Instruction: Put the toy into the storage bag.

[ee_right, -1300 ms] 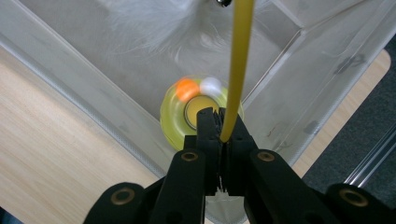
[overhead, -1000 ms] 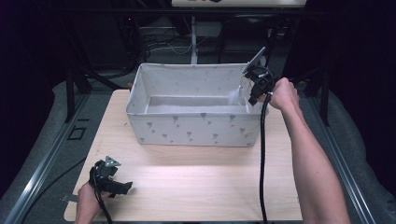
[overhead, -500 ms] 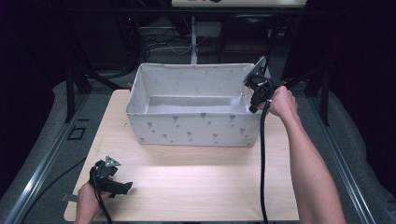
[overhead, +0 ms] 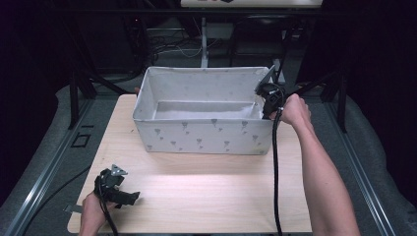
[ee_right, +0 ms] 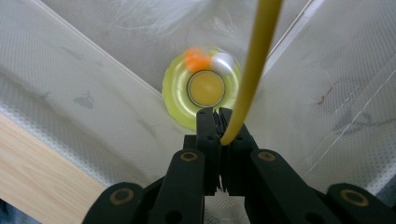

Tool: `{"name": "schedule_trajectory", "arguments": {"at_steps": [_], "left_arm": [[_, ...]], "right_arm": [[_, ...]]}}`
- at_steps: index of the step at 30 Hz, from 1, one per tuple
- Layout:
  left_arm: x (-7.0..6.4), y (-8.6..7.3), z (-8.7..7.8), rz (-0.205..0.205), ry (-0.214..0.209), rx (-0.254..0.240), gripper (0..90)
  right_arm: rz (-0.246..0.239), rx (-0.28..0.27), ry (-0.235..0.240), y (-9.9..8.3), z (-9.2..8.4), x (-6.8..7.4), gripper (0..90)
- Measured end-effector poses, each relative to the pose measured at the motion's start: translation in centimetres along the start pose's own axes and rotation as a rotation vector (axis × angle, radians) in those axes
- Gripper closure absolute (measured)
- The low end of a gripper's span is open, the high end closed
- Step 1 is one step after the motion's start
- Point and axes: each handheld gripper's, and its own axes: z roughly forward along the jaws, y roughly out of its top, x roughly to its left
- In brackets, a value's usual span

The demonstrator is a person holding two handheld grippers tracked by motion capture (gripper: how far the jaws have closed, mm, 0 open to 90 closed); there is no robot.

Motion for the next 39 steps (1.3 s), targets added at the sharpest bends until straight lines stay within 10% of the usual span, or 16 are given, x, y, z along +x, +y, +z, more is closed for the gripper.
{"name": "schedule_trajectory", "arguments": {"at_steps": [17, 39], "left_arm": [[-0.1, 0.0, 0.0, 0.002, 0.0, 0.0, 0.0], [-0.2, 0.1, 0.1, 0.009, 0.001, 0.001, 0.0]], "right_arm": [[0.006, -0.115, 0.013, -0.7, -5.2, 0.5, 52.7], [-0.121, -0.267, 0.015, -3.5, -11.9, 6.2, 8.2]]}}
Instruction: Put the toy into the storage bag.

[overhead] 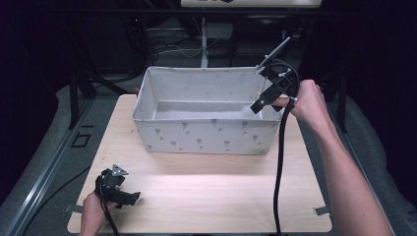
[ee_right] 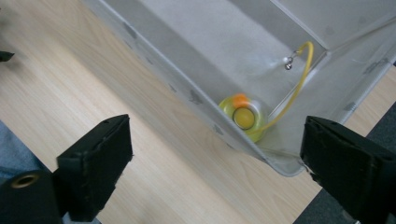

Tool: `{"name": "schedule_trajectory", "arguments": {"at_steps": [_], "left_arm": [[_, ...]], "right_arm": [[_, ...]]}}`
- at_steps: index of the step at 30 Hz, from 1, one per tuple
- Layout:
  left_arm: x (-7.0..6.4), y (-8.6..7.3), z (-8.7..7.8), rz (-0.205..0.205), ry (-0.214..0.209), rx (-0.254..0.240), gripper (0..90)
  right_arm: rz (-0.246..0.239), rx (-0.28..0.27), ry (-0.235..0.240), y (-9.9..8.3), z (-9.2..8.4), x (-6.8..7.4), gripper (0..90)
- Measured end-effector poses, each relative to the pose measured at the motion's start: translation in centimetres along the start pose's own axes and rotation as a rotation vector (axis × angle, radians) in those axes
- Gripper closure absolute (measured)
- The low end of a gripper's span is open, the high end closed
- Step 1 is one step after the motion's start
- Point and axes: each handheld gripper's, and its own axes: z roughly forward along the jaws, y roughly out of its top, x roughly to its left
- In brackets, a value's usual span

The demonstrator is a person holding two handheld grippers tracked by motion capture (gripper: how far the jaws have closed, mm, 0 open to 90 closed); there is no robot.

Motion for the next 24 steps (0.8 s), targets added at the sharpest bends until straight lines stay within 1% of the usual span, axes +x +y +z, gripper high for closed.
{"name": "schedule_trajectory", "arguments": {"at_steps": [1, 5, 10, 12, 17, 18, 22, 24], "left_arm": [[0.0, 0.0, 0.0, 0.0, 0.0, 0.0, 0.0], [0.0, 0.0, 0.0, -0.004, 0.0, -0.002, 0.0], [0.0, -0.1, 0.0, -0.002, 0.0, -0.001, 0.0], [0.0, 0.0, 0.0, 0.0, 0.003, -0.001, 0.0], [-0.1, 0.0, 0.0, 0.004, 0.001, 0.001, 0.0], [-0.1, 0.0, 0.0, 0.003, 0.001, 0.001, 0.0], [-0.1, 0.0, 0.1, 0.003, 0.002, 0.002, 0.0], [-0.1, 0.0, 0.1, 0.004, 0.003, 0.003, 0.0]], "right_arm": [[-0.015, 0.0, -0.003, -0.1, -0.2, 0.3, 7.2], [-0.051, -0.028, 0.009, -0.9, -0.6, 1.8, 2.8], [-0.091, -0.049, 0.019, -2.0, -0.5, 3.4, 0.2], [-0.098, -0.055, 0.023, -2.5, -0.4, 3.9, 0.0], [-0.124, -0.058, 0.029, -3.8, 0.6, 5.1, 0.0], [-0.131, -0.052, 0.033, -4.0, 0.7, 5.2, 0.0], [-0.153, -0.048, 0.032, -5.0, 1.8, 6.0, 0.0], [-0.157, -0.05, 0.04, -5.6, 2.4, 6.3, 0.0]]}}
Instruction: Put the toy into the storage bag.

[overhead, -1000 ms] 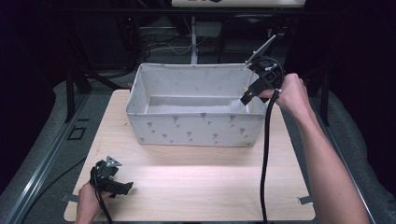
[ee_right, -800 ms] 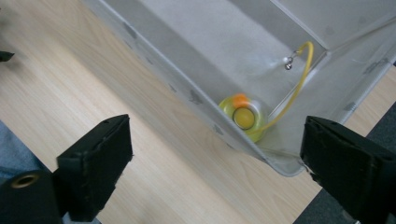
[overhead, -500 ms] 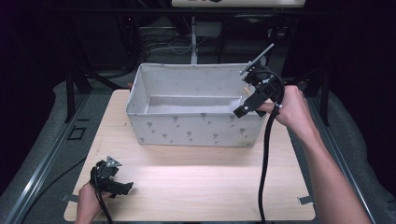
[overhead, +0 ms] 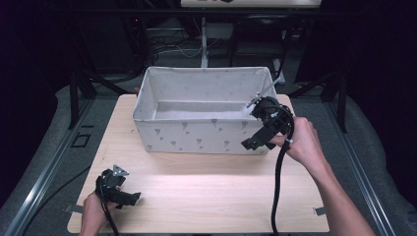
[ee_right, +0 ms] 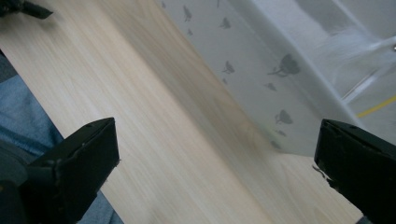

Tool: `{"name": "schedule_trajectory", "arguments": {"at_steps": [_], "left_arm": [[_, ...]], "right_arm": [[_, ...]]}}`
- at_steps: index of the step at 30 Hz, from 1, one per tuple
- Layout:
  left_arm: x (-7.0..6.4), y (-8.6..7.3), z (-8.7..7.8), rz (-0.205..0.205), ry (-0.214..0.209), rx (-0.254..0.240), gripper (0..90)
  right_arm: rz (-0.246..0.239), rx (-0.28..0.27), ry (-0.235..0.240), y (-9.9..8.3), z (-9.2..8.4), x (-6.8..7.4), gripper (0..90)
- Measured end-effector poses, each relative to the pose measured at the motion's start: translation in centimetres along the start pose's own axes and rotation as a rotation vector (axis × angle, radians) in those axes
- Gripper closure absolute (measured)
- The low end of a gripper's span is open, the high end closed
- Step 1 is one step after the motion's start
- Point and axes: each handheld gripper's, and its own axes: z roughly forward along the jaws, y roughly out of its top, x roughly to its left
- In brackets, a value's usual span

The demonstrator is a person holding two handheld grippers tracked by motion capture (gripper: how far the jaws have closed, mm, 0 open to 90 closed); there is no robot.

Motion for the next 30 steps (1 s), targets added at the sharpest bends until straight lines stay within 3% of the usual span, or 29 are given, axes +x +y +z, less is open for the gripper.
{"name": "schedule_trajectory", "arguments": {"at_steps": [4, 9, 20, 30], "left_arm": [[0.0, 0.0, 0.0, -0.003, 0.001, -0.001, 0.0], [0.0, 0.0, 0.0, 0.002, 0.001, 0.0, 0.0], [-0.1, 0.0, 0.1, 0.007, 0.0, 0.008, 0.0], [-0.2, 0.2, 0.1, 0.01, 0.004, -0.012, 0.2]], "right_arm": [[-0.006, 0.01, 0.014, -1.1, 1.5, 0.8, 0.0], [-0.016, 0.062, 0.022, -2.5, 4.0, 1.6, 0.0], [0.008, 0.129, 0.067, -5.8, 9.9, 1.9, 0.7], [0.004, 0.192, 0.039, -7.8, 13.9, 2.2, 6.2]]}}
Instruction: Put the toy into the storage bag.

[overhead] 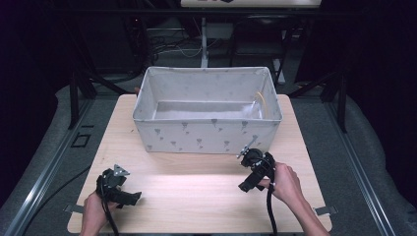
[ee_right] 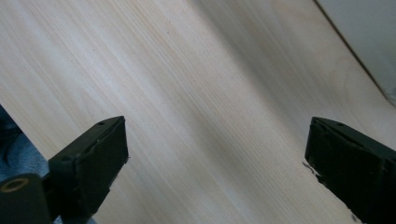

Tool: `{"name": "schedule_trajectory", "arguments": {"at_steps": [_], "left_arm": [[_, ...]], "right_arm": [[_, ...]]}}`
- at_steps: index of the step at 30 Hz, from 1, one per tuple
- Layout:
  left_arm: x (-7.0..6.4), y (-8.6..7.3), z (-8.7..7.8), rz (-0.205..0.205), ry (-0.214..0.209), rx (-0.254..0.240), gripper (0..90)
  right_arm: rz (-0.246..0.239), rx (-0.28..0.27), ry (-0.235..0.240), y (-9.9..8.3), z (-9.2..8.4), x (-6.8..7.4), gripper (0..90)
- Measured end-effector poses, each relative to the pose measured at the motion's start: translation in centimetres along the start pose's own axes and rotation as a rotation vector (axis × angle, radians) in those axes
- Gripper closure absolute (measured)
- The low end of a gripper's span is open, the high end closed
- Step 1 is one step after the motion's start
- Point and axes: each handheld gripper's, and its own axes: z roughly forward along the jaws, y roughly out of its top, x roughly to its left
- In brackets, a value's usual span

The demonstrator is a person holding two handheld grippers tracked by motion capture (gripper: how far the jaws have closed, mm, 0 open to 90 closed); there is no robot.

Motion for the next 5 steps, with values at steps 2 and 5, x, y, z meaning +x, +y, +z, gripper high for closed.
{"name": "schedule_trajectory", "arguments": {"at_steps": [2, 5], "left_arm": [[0.01, 0.01, 0.0, 0.001, 0.001, -0.003, 0.2], [0.01, 0.06, -0.05, 0.008, 0.005, -0.008, 0.2]], "right_arm": [[0.005, 0.013, -0.001, -0.23, 0.61, 0.0, 7.8], [0.016, 0.022, -0.019, -0.56, 1.13, -0.07, 10.9]]}}
